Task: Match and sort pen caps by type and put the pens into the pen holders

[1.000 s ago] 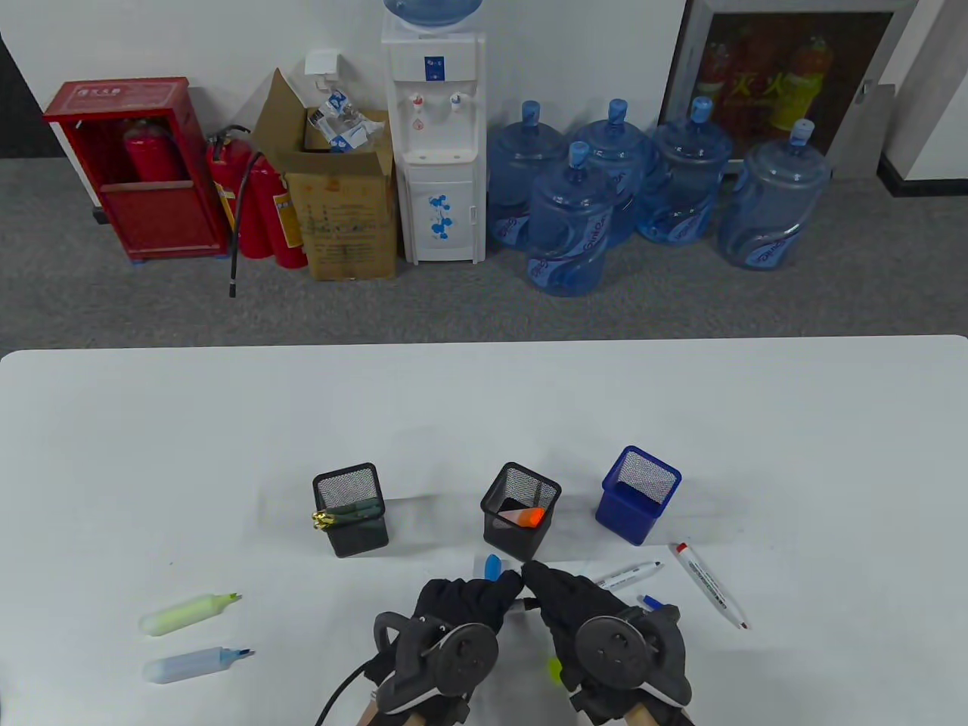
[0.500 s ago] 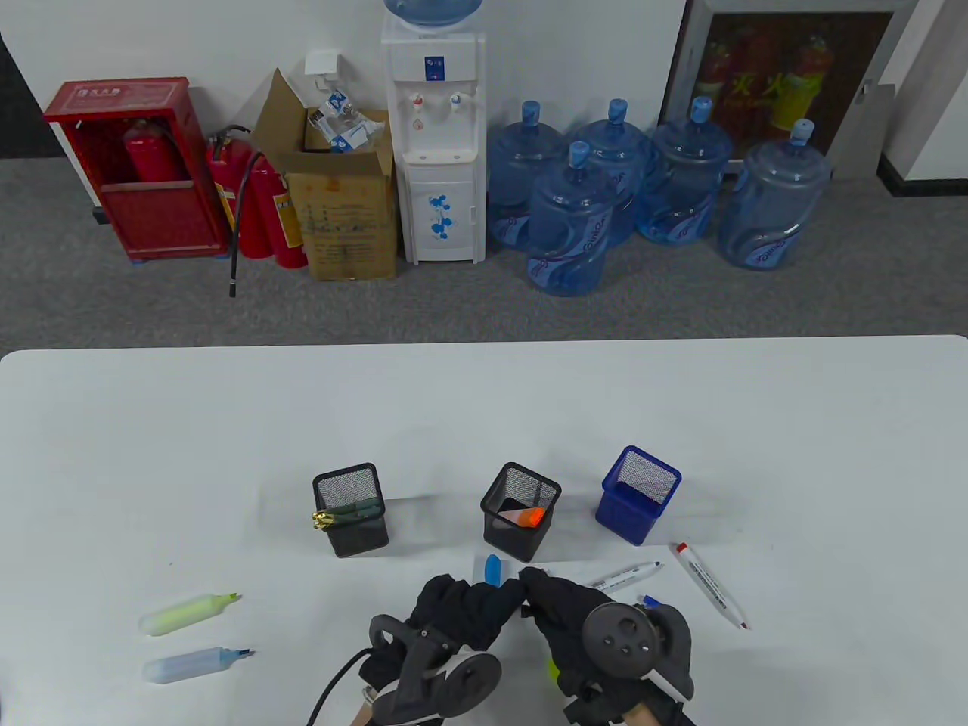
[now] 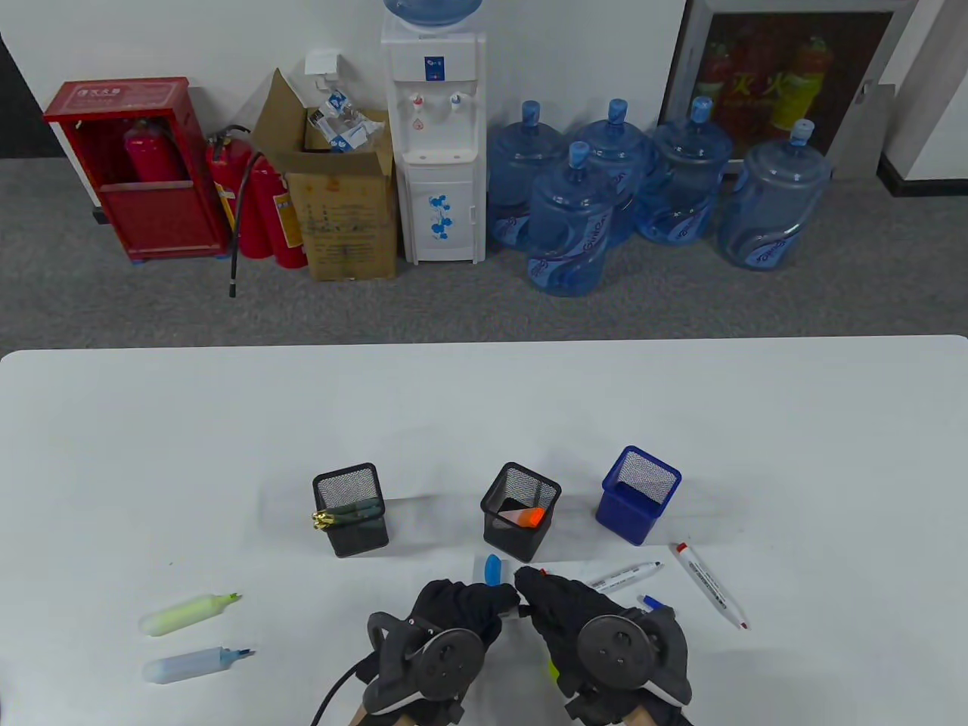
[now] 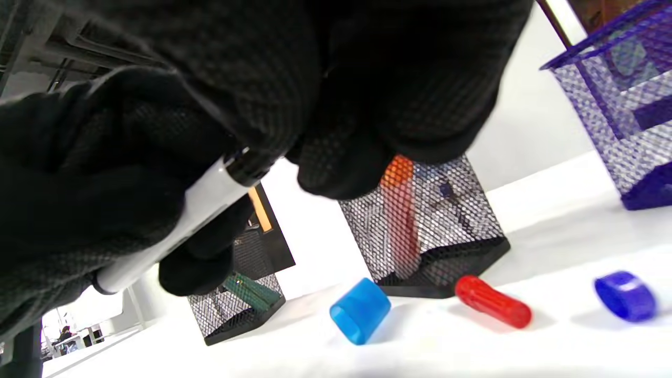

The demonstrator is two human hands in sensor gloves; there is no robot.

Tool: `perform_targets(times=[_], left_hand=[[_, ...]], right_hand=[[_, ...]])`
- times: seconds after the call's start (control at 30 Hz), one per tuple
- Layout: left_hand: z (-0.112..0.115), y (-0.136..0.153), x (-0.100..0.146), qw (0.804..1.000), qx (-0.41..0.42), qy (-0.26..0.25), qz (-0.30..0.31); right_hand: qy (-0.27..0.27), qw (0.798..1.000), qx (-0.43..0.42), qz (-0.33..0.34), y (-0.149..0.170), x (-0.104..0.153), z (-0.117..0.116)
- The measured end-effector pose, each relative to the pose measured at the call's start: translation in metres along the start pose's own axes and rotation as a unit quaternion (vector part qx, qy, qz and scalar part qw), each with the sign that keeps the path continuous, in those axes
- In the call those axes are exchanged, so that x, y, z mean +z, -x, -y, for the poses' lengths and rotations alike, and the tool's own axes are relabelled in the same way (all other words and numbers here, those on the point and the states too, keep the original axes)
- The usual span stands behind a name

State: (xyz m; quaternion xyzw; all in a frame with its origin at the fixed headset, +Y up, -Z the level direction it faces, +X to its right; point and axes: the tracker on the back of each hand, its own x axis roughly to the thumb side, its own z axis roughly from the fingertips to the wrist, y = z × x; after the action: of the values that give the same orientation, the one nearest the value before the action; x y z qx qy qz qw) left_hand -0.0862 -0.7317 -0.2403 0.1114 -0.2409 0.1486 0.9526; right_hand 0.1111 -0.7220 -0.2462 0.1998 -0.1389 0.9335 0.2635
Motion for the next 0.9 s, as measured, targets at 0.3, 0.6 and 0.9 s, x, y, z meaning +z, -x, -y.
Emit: perform_targets(times=[0.3,0.6,0.9], left_hand=[[-0.016,0.031,0.009,0.998,-0.017,-0.037,-0.056],[-0.009,0.034,0.009,0.997,-0.051,0.001,-0.056],[-0.007,0.032,0.009,0.997,-0.062,0.017,-0.052]], right_hand=[[0.059,0.994,0.091,-0.011,0.012,-0.017,0.059],[0.101,0.950,0.287,-0.071,0.040,-0.045,0.131],[0.039,0.901,0.426,-0.070,0.058,-0.060,0.088]])
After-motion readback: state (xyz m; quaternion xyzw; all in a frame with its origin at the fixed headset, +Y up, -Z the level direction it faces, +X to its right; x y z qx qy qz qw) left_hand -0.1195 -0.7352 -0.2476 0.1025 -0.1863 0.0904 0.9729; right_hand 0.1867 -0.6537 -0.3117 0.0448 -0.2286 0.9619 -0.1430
